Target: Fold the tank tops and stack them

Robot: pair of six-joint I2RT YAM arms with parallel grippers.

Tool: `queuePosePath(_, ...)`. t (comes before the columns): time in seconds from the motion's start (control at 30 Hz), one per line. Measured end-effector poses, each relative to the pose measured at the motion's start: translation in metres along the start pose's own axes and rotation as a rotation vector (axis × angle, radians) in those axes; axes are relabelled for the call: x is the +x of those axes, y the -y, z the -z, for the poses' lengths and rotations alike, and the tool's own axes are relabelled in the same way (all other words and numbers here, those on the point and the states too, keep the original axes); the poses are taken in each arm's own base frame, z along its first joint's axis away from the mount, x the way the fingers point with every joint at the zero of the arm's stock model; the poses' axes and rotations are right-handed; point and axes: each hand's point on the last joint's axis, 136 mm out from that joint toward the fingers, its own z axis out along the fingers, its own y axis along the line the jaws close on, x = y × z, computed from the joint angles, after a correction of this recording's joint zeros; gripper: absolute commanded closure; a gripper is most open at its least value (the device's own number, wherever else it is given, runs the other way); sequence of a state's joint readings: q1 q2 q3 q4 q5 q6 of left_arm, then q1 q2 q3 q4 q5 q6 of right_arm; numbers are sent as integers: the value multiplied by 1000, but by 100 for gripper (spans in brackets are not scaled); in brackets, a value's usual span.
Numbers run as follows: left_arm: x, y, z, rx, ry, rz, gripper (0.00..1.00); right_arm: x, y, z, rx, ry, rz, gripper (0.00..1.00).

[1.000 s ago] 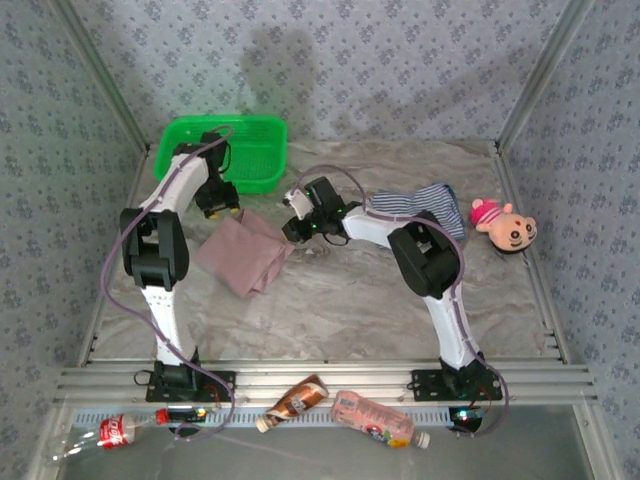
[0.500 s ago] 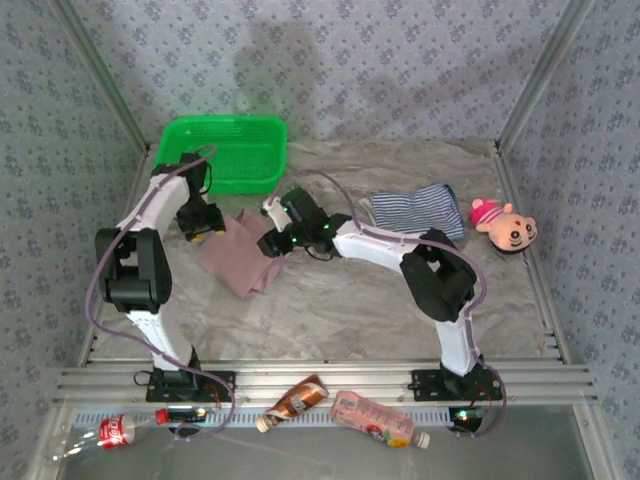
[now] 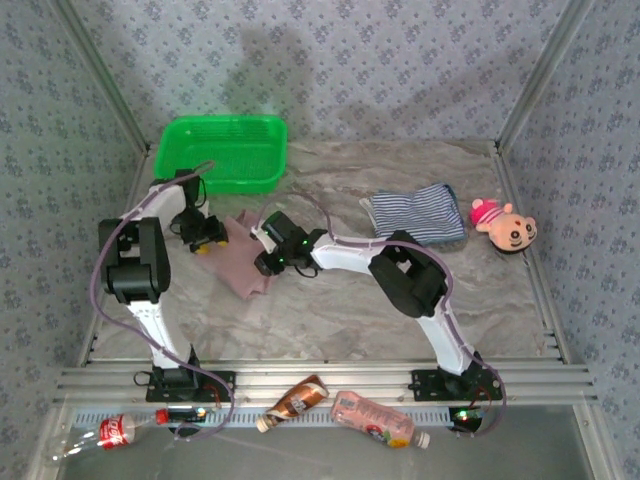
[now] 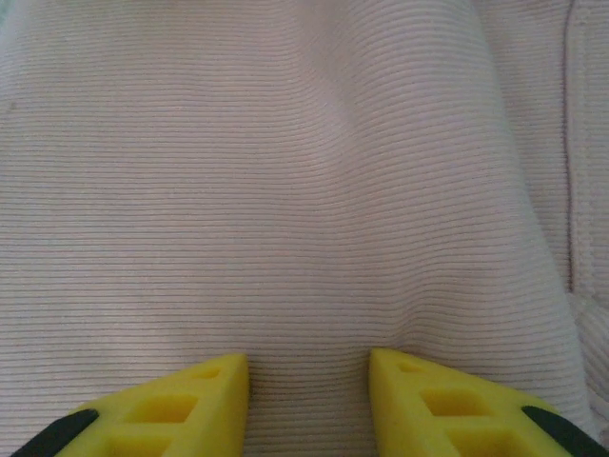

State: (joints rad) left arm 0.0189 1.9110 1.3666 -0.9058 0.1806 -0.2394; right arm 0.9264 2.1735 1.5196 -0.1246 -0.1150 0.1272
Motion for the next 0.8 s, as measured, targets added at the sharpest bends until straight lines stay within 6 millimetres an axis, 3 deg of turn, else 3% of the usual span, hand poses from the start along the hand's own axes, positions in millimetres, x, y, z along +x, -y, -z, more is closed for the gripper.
queuePosePath(0.2,16,4,-14,44,-56,2,51,19,13,13,57,-55,36,64)
queuePosePath(0.4,63,27,-25,140,-160,50,51,37,49,40,133,-111,55,56)
queuePosePath(0.63,120,73,-32,212,-248,56,51,43,96,100,250,-81,-108,43)
queuePosePath(0.8,129,88,-23,236,-233,62,51,49,104,138,284,-4,-341,33)
